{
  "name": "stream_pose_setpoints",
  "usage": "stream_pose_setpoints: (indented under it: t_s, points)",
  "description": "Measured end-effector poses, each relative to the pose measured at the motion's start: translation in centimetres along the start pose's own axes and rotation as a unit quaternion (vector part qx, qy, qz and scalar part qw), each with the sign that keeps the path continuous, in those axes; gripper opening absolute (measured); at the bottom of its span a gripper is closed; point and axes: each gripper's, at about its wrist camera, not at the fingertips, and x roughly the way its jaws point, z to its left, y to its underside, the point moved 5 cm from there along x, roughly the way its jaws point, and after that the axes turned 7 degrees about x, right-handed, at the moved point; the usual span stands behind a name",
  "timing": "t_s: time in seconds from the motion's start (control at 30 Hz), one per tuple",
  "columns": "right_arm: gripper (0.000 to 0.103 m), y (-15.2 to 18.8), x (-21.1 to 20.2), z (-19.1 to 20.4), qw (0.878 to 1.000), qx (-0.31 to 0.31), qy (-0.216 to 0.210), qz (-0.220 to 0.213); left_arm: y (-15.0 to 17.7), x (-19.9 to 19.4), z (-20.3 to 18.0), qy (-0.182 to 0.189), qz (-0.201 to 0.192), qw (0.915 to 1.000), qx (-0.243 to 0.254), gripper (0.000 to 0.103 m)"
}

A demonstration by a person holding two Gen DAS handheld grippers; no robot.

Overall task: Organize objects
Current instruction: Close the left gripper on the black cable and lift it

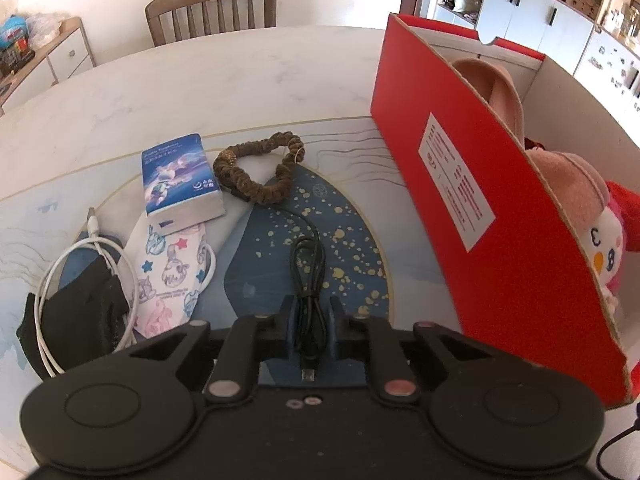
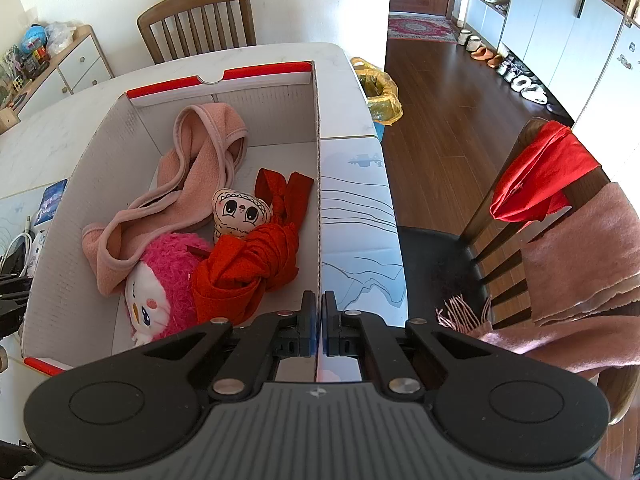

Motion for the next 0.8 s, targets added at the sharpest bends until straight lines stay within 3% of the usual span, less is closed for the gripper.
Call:
stream_pose_setpoints:
  t_s: [0.1, 0.17, 0.4, 0.8]
  points:
    - [0.002, 0.0, 0.0, 0.0, 1.000, 0.000, 0.000, 0.000, -0.1, -0.3, 0.4, 0.013, -0.002, 0.9996, -0.023, 0.005]
    - [0.002, 0.0, 0.0, 0.0, 1.000, 0.001, 0.000, 0.000, -0.3, -0.9, 0.6, 0.033, -0.003, 0.9985, -0.043, 0.005]
    - [0.002, 0.0, 0.0, 0.0, 1.000, 0.002, -0.001, 0.000, -0.9, -3.0, 0.8, 0.042, -0.010, 0.9971, -0.063, 0.004]
    - [0.002, 0.0, 0.0, 0.0, 1.000, 0.001, -0.001, 0.000, -3.7, -7.9, 0.3, 0.059, -0.083, 0.9921, -0.073, 0.004]
